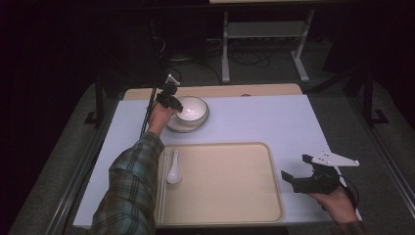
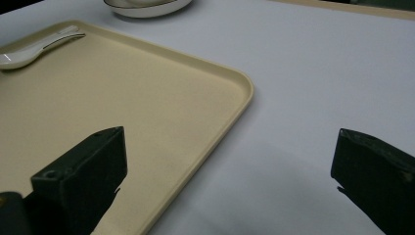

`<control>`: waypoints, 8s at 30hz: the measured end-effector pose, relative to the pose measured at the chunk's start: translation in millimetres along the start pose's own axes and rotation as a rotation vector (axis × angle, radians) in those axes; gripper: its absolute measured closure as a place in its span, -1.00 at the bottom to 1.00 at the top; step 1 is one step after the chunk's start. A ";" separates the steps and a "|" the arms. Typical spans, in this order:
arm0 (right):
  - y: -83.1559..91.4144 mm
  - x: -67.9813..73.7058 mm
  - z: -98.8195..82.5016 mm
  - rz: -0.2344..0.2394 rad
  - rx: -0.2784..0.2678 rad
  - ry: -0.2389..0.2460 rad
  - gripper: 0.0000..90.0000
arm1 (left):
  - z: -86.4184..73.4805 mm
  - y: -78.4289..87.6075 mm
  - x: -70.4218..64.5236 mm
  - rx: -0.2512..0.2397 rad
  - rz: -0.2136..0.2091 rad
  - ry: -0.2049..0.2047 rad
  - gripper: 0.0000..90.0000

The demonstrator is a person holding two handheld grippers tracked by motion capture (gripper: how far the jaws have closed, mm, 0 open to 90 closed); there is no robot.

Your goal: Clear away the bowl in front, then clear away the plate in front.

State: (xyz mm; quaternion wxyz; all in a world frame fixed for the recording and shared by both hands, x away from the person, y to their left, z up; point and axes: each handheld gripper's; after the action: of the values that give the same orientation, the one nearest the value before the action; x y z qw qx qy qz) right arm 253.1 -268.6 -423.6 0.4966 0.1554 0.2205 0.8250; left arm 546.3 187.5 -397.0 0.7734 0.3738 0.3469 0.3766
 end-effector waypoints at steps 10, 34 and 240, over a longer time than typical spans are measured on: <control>0.2 0.1 0.2 -0.001 -0.001 0.000 -1.00 | -0.5 6.7 3.1 -0.029 -0.017 0.018 0.85; 0.3 2.0 0.5 0.002 -0.001 0.003 -1.00 | -28.2 63.2 -30.1 -0.032 -0.186 -0.141 0.84; 0.2 1.0 1.2 -0.002 -0.003 0.002 -1.00 | -13.9 67.8 -65.3 -0.256 -0.352 -0.062 0.92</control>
State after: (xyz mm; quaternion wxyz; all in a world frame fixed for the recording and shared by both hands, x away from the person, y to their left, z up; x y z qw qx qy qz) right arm 253.0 -267.5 -422.5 0.4976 0.1535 0.2199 0.8249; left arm 481.9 166.5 -330.0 0.8786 0.2177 0.3324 0.2648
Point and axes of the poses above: each handheld gripper's, and its own axes: y roughly backward along the jaws, z roughly out of its top, x roughly to its left, and after that the axes turned 8 degrees about -z, right-handed
